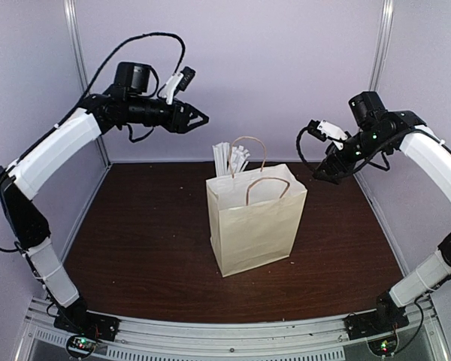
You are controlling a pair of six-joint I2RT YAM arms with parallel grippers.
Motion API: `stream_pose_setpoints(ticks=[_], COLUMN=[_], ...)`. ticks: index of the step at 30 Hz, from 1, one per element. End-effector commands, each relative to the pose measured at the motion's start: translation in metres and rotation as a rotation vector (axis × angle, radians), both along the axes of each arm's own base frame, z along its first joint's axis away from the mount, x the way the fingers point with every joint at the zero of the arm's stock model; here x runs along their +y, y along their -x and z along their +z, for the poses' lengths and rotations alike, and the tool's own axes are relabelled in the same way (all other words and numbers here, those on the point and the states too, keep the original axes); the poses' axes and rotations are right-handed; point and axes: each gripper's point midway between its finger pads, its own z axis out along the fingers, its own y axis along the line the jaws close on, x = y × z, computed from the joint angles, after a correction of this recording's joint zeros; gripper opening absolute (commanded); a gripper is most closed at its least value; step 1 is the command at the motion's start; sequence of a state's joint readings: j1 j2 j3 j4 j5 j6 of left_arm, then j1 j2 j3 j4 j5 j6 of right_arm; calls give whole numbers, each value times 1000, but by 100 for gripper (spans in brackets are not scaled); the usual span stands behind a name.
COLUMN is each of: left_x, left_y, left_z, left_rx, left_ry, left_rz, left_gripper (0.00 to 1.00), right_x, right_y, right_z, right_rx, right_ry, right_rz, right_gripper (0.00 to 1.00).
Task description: Pack the takeout coffee
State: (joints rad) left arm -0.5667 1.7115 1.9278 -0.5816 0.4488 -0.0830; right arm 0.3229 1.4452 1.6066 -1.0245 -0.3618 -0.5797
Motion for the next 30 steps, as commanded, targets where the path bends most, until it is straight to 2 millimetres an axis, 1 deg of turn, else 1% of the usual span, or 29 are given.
stream_pose_setpoints(ticks=[1,5,6,7,11,15,17,20,23,25,30], left_x=[-19,-37,-43,-47,-61,-70,-74,-81,-85,-87,-88], left_y=[-25,-45,-50,-55,-69,-81,-83,-83,-81,-79,-74], left_z=[-54,-87,-100,-106,-126,-136,-138,-138,-140,-141,-142], left_rx=[43,89,108,140,174,189,195,212,228,237,260], left_ry=[-96,-119,-123,-108,-79,-65,-53,-30,-13,-7,-1], left_rz=[-35,-73,-84,-75,-86,-86,-101,-131,-160,-173,-193], left_gripper=[56,56,56,56,55,54,51,47,41,36,29], right_x=[-9,-12,-12,-12,-12,-10,-10,-9,-8,-8,-8], right_y=[2,-2,-4,-5,-11,-16,-18,-21,-23,-23,-24], right_z=[-1,-9,-10,-11,-18,-25,-29,-32,-35,-36,-37], right_rx=[-8,5,7,12,29,48,58,62,67,71,70], right_ry=[24,48,51,55,65,69,72,75,76,75,74], right_rz=[-23,-31,-34,-36,-39,-40,-39,-40,-38,-38,-38], right_gripper=[100,100,100,100,100,100,100,100,100,100,100])
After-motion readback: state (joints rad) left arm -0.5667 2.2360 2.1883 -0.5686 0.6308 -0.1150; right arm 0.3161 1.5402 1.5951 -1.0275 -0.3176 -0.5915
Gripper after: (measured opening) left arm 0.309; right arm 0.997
